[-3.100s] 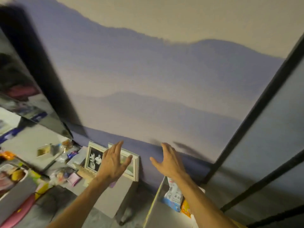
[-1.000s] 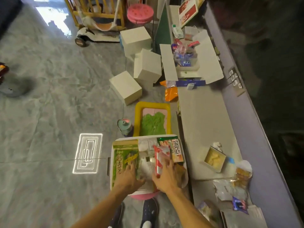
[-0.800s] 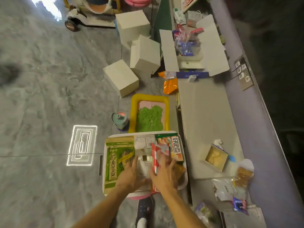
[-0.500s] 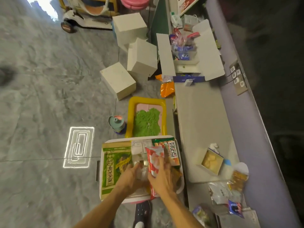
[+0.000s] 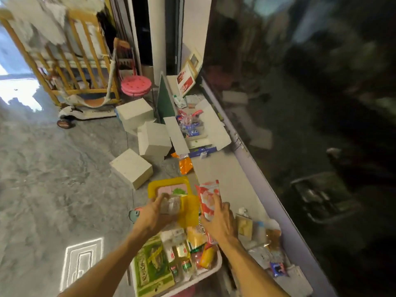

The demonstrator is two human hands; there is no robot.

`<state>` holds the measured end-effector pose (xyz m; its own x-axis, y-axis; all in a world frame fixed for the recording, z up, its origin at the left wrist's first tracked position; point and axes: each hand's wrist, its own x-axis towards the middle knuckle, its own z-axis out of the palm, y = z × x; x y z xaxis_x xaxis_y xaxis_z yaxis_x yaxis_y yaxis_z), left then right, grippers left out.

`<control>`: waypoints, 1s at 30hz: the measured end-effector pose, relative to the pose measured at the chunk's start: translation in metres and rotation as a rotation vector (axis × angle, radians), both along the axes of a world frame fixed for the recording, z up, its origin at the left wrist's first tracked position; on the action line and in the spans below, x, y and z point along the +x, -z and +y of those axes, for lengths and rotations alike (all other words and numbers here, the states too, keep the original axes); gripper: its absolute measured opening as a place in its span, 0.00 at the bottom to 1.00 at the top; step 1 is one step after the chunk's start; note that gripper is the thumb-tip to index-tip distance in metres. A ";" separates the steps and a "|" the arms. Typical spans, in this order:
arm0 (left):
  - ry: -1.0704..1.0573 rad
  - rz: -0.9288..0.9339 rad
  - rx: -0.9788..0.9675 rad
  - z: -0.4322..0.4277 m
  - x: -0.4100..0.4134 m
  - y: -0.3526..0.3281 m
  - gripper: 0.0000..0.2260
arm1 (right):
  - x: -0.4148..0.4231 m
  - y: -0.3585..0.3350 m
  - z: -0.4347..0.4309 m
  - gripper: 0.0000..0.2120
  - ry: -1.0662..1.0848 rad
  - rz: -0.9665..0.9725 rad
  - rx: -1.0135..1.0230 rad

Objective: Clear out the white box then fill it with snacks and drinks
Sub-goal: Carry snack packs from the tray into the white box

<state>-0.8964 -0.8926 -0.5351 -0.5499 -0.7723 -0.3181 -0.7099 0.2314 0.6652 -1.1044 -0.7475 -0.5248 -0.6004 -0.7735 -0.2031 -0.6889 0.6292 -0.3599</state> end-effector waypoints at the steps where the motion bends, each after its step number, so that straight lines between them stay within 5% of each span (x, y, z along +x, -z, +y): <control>1: 0.022 0.021 -0.036 -0.006 -0.005 -0.021 0.35 | -0.001 -0.019 0.005 0.42 0.022 0.017 -0.034; 14: 0.473 0.269 -0.273 0.045 -0.063 -0.202 0.35 | 0.014 -0.206 0.175 0.43 0.482 0.326 -0.208; 30: 1.170 0.521 -0.188 0.475 -0.128 -0.270 0.30 | 0.153 -0.280 0.632 0.40 1.171 0.487 -0.243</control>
<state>-1.0241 -0.4177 -0.2651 -0.9507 0.2395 0.1969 0.3079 0.6549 0.6902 -0.9514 -0.1154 -0.2444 -0.9142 0.2751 0.2977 0.1338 0.8980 -0.4191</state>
